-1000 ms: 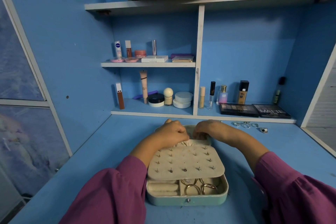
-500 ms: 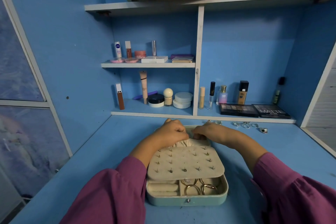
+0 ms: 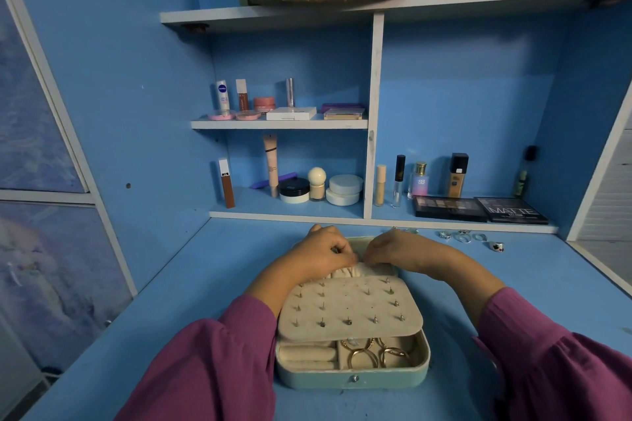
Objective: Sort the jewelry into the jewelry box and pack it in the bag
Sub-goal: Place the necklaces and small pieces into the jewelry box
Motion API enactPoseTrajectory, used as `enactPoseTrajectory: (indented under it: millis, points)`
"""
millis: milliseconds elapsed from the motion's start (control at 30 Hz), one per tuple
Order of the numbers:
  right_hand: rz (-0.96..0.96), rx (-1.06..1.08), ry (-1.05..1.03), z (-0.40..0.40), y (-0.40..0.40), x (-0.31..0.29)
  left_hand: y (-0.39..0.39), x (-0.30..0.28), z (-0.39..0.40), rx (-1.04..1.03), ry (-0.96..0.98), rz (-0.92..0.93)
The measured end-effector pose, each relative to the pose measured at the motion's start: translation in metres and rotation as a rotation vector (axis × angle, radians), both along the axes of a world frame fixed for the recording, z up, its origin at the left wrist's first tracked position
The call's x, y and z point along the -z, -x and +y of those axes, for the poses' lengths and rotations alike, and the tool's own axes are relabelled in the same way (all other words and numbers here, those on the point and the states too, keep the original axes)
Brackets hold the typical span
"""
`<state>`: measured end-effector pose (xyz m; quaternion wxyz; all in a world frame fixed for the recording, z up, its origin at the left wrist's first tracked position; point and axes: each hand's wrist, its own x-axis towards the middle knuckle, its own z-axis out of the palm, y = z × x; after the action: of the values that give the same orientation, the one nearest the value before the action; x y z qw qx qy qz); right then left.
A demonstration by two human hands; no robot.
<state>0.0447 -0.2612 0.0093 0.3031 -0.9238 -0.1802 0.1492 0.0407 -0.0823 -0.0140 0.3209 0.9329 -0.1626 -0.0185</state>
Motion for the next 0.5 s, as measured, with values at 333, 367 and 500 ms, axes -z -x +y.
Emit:
enactPoseTrajectory:
  millis: [333, 367, 500]
  points:
    - [-0.105, 0.01, -0.067, -0.01, -0.006, 0.0, -0.001, 0.001, -0.001, 0.039, -0.051, -0.026]
    - [-0.125, 0.033, -0.092, -0.014, -0.008, -0.003, -0.001, 0.001, -0.001, 0.051, -0.046, -0.023]
    - [-0.225, 0.208, -0.231, -0.035, -0.016, -0.012, -0.002, 0.0, -0.002, 0.084, -0.04, -0.021]
